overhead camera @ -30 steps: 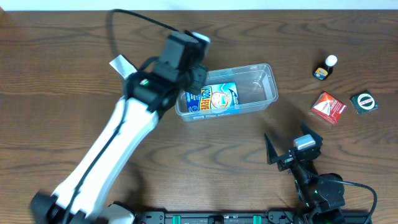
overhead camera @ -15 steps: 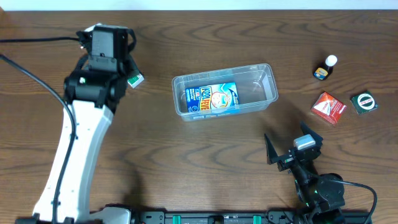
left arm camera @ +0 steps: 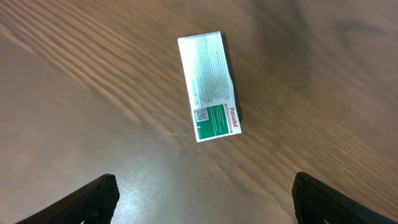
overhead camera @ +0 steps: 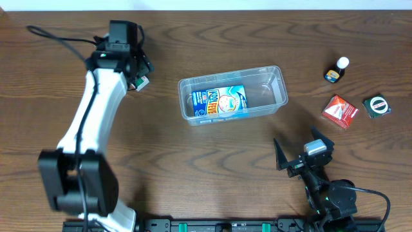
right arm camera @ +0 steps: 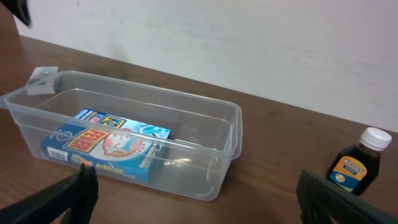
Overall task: Pack container
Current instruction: 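Lower the left gripper and grasp the white-green box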
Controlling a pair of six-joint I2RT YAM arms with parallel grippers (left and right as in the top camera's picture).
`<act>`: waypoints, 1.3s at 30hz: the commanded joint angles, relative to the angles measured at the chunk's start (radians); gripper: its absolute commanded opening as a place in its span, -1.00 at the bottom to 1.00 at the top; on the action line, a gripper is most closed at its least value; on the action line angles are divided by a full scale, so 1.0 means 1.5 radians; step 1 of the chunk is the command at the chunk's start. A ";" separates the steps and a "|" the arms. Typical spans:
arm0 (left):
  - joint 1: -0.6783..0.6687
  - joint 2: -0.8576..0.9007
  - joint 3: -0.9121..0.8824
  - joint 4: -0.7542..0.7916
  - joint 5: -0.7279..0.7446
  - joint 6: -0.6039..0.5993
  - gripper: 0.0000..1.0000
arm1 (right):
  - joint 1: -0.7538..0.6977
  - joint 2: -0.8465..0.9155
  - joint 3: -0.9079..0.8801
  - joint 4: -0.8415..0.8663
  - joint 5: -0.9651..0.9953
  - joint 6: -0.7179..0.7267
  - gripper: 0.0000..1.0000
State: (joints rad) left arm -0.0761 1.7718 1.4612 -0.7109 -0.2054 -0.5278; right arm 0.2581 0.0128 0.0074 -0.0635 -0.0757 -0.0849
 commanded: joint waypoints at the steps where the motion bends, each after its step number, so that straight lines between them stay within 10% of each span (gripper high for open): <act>1: 0.003 0.051 0.001 0.019 0.010 -0.006 0.83 | -0.007 -0.004 -0.001 -0.003 -0.005 -0.006 0.99; 32: 0.053 0.275 0.001 0.274 0.010 -0.080 0.82 | -0.007 -0.004 -0.001 -0.003 -0.005 -0.006 0.99; 39: 0.053 0.284 0.001 0.273 0.010 -0.052 0.36 | -0.007 -0.004 -0.001 -0.003 -0.004 -0.006 0.99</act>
State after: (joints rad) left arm -0.0017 2.1704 1.4612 -0.2909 -0.1982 -0.6258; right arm 0.2581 0.0128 0.0071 -0.0635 -0.0757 -0.0849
